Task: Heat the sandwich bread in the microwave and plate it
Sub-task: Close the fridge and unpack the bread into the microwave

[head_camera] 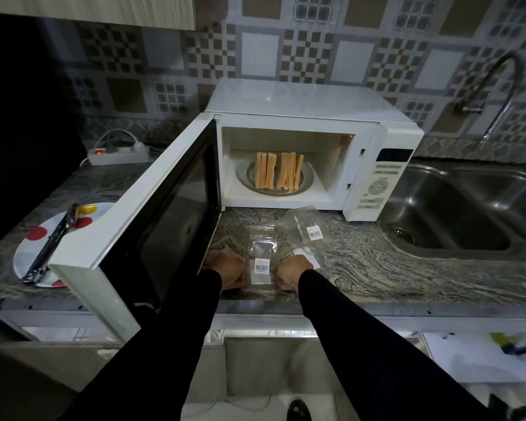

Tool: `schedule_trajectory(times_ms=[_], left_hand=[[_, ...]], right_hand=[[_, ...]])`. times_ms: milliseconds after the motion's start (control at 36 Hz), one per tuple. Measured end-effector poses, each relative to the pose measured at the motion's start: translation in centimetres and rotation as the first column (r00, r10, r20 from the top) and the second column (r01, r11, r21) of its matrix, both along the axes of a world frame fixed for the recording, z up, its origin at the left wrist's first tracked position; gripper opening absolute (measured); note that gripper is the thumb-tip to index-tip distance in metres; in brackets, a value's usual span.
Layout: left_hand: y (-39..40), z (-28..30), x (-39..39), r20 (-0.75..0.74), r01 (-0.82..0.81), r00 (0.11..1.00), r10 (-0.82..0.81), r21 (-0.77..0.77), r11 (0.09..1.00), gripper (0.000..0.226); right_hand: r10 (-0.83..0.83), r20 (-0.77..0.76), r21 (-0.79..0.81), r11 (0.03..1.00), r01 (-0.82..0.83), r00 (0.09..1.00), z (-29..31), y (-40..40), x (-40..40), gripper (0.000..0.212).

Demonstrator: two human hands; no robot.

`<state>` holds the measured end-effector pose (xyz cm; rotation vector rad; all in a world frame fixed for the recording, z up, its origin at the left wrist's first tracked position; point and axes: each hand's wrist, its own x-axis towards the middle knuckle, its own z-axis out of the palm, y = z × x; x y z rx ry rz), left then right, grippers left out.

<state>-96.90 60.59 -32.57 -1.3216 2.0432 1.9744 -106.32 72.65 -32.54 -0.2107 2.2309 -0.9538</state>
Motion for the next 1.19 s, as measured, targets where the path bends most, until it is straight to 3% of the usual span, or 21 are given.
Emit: schedule_trajectory(times_ms=[139, 278, 472, 667, 778, 833, 917, 1028, 1139, 1194], left_hand=[[0.5, 0.2, 0.3, 0.003, 0.009, 1.0, -0.009, 0.046, 0.999, 0.034], [-0.1, -0.5, 0.1, 0.045, -0.043, 0.998, 0.041, 0.041, 0.998, 0.034], [0.0, -0.7, -0.1, 0.066, -0.029, 0.997, 0.028, 0.009, 1.0, 0.032], [-1.1, -1.6, -0.7, 0.19, 0.077, 0.981, -0.031, -0.243, 0.967, 0.028], [-0.8, -1.2, -0.7, 0.184, 0.073, 0.982, -0.032, -0.22, 0.973, 0.011], [-0.9, -1.3, -0.8, 0.171, 0.065, 0.985, -0.03, -0.206, 0.976, 0.029], [-0.8, -1.1, -0.5, 0.154, 0.052, 0.988, -0.024, -0.178, 0.983, 0.034], [-1.1, -0.5, -0.3, 0.141, 0.051, 0.99, -0.024, -0.19, 0.981, 0.036], [-0.9, 2.0, -0.1, 0.181, 0.025, 0.982, 0.055, -0.416, 0.909, 0.042], [-0.7, 3.6, -0.1, 0.15, 0.0, 0.984, 0.091, -0.516, 0.856, 0.043]], right_hand=[[-0.005, -0.1, 0.07, 0.997, 0.012, 0.995, -0.1, -0.4, 0.3, 0.031], [0.01, -0.149, 0.116, 0.993, 0.008, 0.989, -0.2, -0.9, 0.3, 0.017], [0.116, -0.244, 0.22, 0.973, -0.061, 0.963, 0.0, -0.9, 0.5, 0.034], [0.188, -0.268, 0.291, 0.951, -0.107, 0.945, 1.0, -0.7, 1.0, 0.036], [0.191, -0.259, 0.324, 0.941, -0.101, 0.947, 1.4, -0.6, 1.1, 0.037], [0.187, -0.257, 0.311, 0.945, -0.102, 0.948, 1.5, -0.6, 1.1, 0.031], [0.141, -0.237, 0.279, 0.957, -0.072, 0.961, 1.7, -0.6, 1.3, 0.023], [0.104, -0.271, 0.257, 0.966, -0.032, 0.957, 2.0, -0.6, 1.4, 0.038], [0.112, -0.275, 0.246, 0.968, -0.043, 0.955, 3.5, -0.9, 1.7, 0.038], [0.158, -0.271, 0.254, 0.963, -0.088, 0.949, 4.5, -1.0, 1.9, 0.025]])
